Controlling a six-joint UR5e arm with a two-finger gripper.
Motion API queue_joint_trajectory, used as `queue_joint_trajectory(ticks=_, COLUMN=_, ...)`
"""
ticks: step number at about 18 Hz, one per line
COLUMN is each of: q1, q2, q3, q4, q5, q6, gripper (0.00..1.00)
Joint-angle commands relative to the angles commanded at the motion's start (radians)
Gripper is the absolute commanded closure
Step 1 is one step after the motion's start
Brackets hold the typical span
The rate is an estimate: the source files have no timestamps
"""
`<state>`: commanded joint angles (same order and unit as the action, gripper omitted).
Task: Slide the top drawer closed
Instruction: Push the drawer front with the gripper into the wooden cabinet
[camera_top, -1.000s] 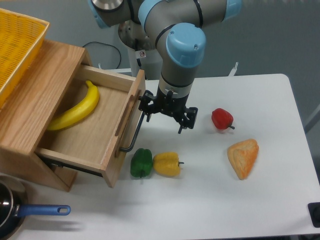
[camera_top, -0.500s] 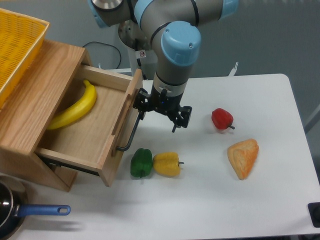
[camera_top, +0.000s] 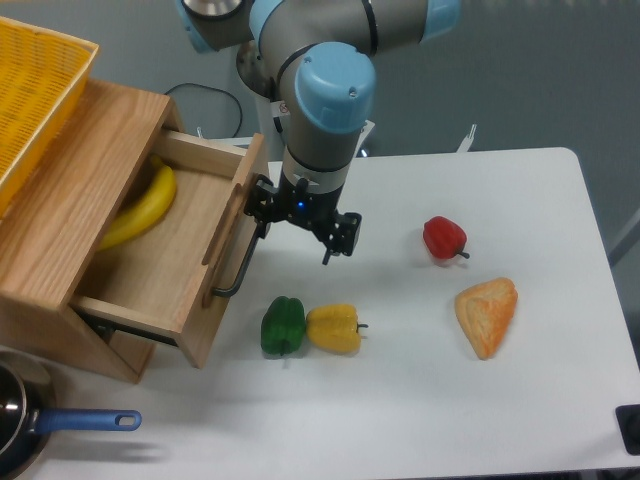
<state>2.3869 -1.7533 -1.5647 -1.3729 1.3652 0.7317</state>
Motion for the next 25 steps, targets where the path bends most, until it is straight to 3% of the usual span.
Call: queue_joint_trajectory(ticks=25, q1=-0.103, q2=0.014, q3=-0.005, q4=-0.006, q5=0.006, q6=-0.051, gripper=0.00)
